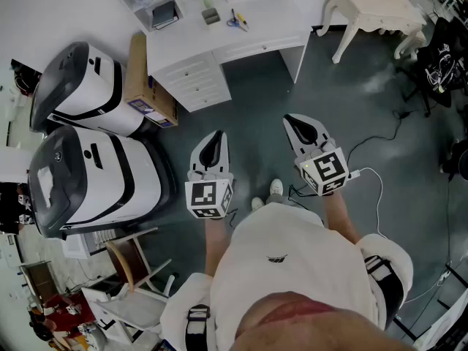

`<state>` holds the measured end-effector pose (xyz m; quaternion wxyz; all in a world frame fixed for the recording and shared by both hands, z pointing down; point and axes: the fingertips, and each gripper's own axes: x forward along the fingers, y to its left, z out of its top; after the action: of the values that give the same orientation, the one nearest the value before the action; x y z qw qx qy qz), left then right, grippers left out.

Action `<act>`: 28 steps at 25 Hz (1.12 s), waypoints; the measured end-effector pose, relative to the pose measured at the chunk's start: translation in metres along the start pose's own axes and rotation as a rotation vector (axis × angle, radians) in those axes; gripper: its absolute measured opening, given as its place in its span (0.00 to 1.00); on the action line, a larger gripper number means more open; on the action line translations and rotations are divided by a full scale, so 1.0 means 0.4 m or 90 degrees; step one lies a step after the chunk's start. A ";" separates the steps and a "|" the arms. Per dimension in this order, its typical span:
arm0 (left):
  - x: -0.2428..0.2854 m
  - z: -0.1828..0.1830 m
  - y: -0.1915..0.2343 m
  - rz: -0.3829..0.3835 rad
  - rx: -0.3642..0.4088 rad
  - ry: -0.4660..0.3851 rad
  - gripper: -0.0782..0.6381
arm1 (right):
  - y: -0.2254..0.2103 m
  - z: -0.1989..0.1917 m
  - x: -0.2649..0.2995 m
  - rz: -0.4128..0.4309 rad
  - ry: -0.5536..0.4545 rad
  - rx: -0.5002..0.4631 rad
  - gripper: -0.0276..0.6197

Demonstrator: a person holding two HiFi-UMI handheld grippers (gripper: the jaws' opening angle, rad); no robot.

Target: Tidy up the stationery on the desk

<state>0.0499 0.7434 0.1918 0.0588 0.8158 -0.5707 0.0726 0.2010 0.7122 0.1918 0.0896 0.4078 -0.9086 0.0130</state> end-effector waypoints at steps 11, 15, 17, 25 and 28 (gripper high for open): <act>-0.100 -0.014 0.038 -0.028 0.012 -0.015 0.11 | 0.132 -0.019 0.009 -0.039 0.007 0.021 0.04; -0.091 -0.023 0.051 -0.040 0.016 -0.012 0.11 | 0.135 -0.017 0.023 -0.047 0.007 0.019 0.04; -0.079 -0.020 0.062 -0.042 0.018 -0.014 0.11 | 0.129 -0.014 0.039 -0.050 0.007 0.019 0.04; 0.034 -0.013 0.118 -0.038 0.022 -0.015 0.11 | 0.056 -0.009 0.151 -0.048 0.005 0.016 0.04; 0.107 -0.020 0.135 -0.034 0.022 -0.016 0.11 | 0.005 -0.020 0.203 -0.047 0.005 0.019 0.04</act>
<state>0.0132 0.6871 0.2084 0.0394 0.8326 -0.5479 0.0710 0.1478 0.6544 0.2138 0.0878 0.4421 -0.8923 0.0246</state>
